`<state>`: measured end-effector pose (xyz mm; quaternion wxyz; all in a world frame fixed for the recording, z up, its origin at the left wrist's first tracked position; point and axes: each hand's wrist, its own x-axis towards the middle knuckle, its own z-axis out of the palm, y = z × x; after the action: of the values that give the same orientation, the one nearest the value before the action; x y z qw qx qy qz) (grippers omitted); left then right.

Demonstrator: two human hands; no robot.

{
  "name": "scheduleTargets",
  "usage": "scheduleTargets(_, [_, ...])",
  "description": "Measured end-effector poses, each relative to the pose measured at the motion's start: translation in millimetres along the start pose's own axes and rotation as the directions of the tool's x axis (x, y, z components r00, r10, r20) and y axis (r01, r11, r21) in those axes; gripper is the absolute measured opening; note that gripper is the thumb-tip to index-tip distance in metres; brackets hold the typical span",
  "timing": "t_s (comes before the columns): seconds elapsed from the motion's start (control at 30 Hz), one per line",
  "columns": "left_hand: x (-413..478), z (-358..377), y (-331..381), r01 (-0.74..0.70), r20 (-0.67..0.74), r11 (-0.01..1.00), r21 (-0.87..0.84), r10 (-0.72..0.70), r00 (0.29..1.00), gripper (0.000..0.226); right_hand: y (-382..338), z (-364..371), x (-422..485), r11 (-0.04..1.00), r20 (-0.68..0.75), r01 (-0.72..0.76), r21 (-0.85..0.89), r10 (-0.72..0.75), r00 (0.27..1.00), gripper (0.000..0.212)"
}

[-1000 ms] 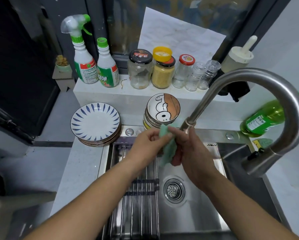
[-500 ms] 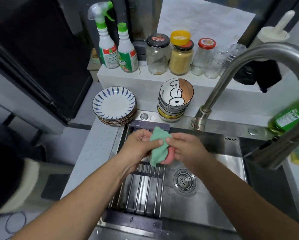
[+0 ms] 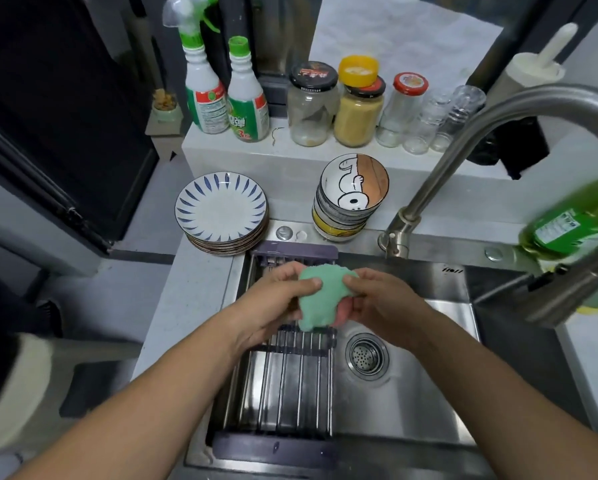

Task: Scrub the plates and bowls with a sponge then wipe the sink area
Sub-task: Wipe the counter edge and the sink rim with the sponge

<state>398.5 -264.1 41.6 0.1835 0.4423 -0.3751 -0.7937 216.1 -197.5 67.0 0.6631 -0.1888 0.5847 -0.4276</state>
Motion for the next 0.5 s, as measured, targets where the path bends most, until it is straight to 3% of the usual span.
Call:
scheduleTargets(0.13, [4.0, -13.0, -0.6, 0.070, 0.033, 0.996, 0.054, -0.072, 0.997, 0.019, 6.6, 0.4, 5.9, 0.999, -0.084, 0.039, -0.021, -0.041, 0.996, 0.009])
scheduleTargets(0.27, [7.3, -27.9, -6.4, -0.080, -0.089, 0.989, 0.121, 0.091, 0.992, 0.028, 11.1, 10.0, 15.3, 0.998, -0.086, 0.007, -0.065, -0.012, 0.996, 0.007])
scheduleTargets(0.37, [7.8, -35.7, -7.3, -0.152, -0.104, 0.972, 0.178, 0.172, 0.980, 0.036, 15.8, 22.6, 22.4, 0.997, -0.112, -0.057, -0.044, 0.052, 0.992, 0.013])
scheduleTargets(0.5, [10.1, -45.1, -3.2, -0.206, -0.099, 0.946, 0.250, 0.237, 0.967, 0.044, 24.3, 35.3, 29.4, 0.986, 0.087, -0.145, -0.081, 0.152, 0.985, 0.034])
